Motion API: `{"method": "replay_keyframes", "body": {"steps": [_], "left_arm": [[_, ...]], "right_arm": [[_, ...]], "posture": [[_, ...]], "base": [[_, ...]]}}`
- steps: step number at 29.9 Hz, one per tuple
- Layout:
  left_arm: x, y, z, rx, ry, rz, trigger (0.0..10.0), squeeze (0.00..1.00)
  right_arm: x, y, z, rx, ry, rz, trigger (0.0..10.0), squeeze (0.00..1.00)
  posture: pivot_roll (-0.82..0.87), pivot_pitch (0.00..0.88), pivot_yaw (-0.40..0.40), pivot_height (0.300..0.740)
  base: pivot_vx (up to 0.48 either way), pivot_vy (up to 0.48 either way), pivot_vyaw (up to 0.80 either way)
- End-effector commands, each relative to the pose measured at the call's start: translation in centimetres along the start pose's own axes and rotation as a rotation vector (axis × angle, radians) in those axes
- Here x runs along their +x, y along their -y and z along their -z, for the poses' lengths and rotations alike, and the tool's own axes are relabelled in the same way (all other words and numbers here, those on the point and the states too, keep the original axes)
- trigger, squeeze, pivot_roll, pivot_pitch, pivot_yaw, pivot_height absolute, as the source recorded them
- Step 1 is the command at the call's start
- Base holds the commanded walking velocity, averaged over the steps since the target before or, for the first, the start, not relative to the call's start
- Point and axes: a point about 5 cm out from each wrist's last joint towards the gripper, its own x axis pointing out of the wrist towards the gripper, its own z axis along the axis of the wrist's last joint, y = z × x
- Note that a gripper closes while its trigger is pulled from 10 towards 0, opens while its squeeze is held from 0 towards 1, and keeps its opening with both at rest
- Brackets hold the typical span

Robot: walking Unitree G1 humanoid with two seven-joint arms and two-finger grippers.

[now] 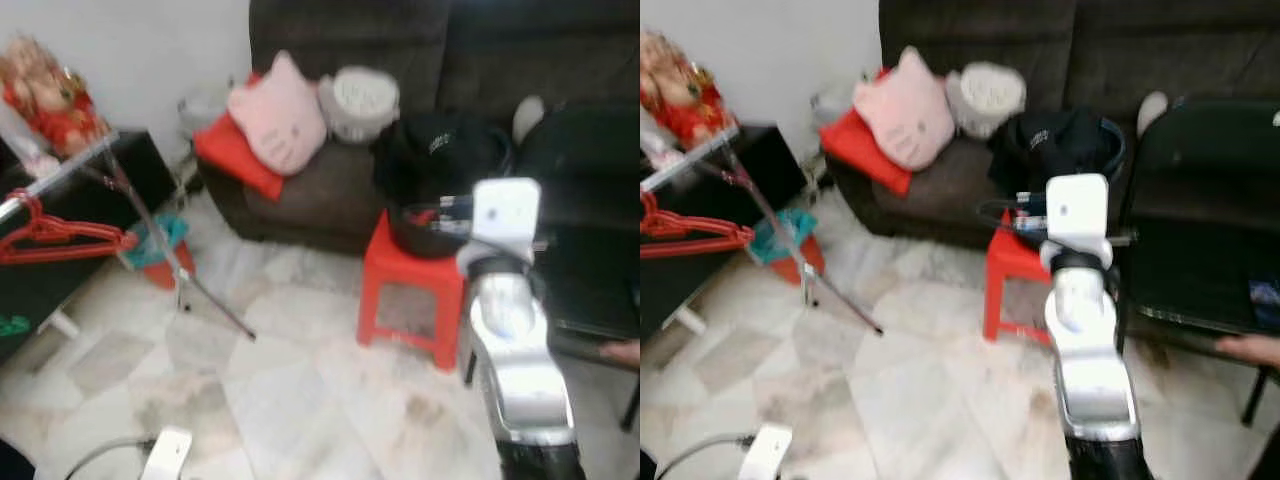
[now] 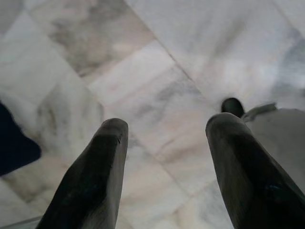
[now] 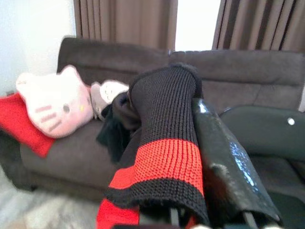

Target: Hang hanger

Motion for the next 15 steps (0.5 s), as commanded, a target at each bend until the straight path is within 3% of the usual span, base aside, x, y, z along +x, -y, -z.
{"method": "replay_keyframes", "body": {"steps": [1, 7, 15], "left_arm": [[-0.2, -0.4, 0.7, 0.0, -0.025, -0.012, 10.0, 0.0], [-0.2, -0.3, 0.7, -0.004, -0.025, -0.013, 10.0, 0.0], [-0.2, -0.4, 0.8, 0.004, -0.03, -0.022, 10.0, 0.0]], "right_arm": [[0.0, -0.7, -0.8, 0.009, 0.031, -0.027, 10.0, 0.0], [0.1, -0.5, -0.5, -0.008, 0.025, -0.033, 10.0, 0.0], [0.3, 0.3, 0.2, -0.07, 0.006, -0.027, 10.0, 0.0]], "posture": [[-0.07, 0.0, 0.113, 0.74], [-0.07, 0.0, 0.109, 0.74], [-0.07, 0.0, 0.11, 0.74]], "base": [[-0.251, 0.0, 0.0], [-0.249, 0.0, 0.0], [0.0, 0.0, 0.0]]}}
